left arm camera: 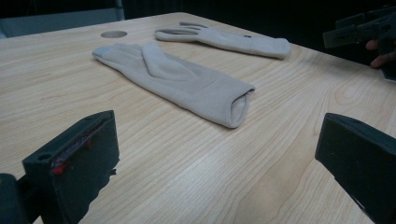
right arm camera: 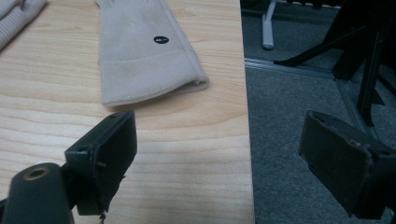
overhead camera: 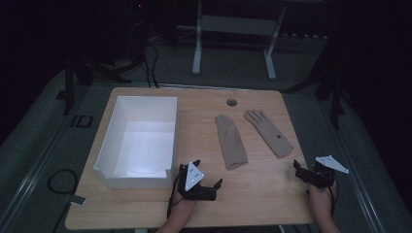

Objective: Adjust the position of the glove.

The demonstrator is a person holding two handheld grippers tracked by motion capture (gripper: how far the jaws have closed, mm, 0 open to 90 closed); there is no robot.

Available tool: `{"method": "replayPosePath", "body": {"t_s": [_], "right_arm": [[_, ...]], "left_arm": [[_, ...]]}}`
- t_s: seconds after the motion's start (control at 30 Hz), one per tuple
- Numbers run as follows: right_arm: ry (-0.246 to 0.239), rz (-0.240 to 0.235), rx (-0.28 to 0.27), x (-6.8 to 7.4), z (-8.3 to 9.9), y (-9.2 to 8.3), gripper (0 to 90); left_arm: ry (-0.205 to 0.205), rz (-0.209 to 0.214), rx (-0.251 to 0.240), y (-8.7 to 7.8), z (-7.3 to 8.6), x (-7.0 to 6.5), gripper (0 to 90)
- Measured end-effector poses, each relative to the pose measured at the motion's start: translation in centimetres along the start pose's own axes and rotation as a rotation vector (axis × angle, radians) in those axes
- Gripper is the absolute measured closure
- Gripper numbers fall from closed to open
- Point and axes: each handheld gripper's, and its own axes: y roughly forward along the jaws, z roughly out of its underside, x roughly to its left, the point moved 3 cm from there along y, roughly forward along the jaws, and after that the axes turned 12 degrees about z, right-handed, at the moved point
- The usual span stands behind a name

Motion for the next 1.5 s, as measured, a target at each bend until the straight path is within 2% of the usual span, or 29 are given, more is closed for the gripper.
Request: {"method": "replayPosePath", "body": {"t_s": [0.43,0.57,0.6,0.67,0.73,0.83,0.9,0.93,1.1,1.3,1.5], "right_arm": [[-0.017,0.005,0.010,0.2,-0.1,0.1,11.4],[-0.011,0.007,-0.012,0.0,-0.9,-0.2,11.2],[-0.010,0.008,-0.016,0.0,-1.4,-0.4,12.4],[0.026,-0.046,0.039,-0.1,-2.3,-0.7,13.4],[0.041,-0.079,0.025,0.0,-3.4,-1.0,14.0],[0.028,-0.085,0.011,0.3,-4.9,-1.4,14.0],[0.040,-0.097,0.013,0.6,-6.1,-1.5,11.9],[0.055,-0.124,0.000,0.8,-6.8,-1.6,11.6],[0.035,-0.143,-0.053,2.0,-9.7,-2.2,12.3],[0.009,-0.198,-0.093,3.7,-12.7,-2.6,14.2],[-0.018,-0.254,-0.103,5.6,-14.1,-2.6,14.8]], "left_arm": [[-0.003,0.002,0.002,0.0,0.0,0.0,0.1],[-0.003,0.003,0.001,0.0,0.0,0.0,0.1],[-0.003,0.003,0.001,0.0,0.0,0.0,0.1],[-0.005,0.003,0.001,0.0,0.0,0.1,0.1],[-0.007,0.004,0.000,0.0,0.0,0.1,0.1],[-0.010,0.005,-0.001,0.0,0.0,0.1,0.1],[-0.010,0.005,-0.001,0.0,0.0,0.1,0.1],[-0.009,0.005,0.000,0.0,0.0,0.1,0.1],[-0.009,0.007,0.000,0.0,0.0,0.1,0.1],[-0.010,0.007,0.000,0.0,0.0,0.1,0.1],[-0.011,0.008,-0.001,0.0,0.0,0.1,0.1]]}}
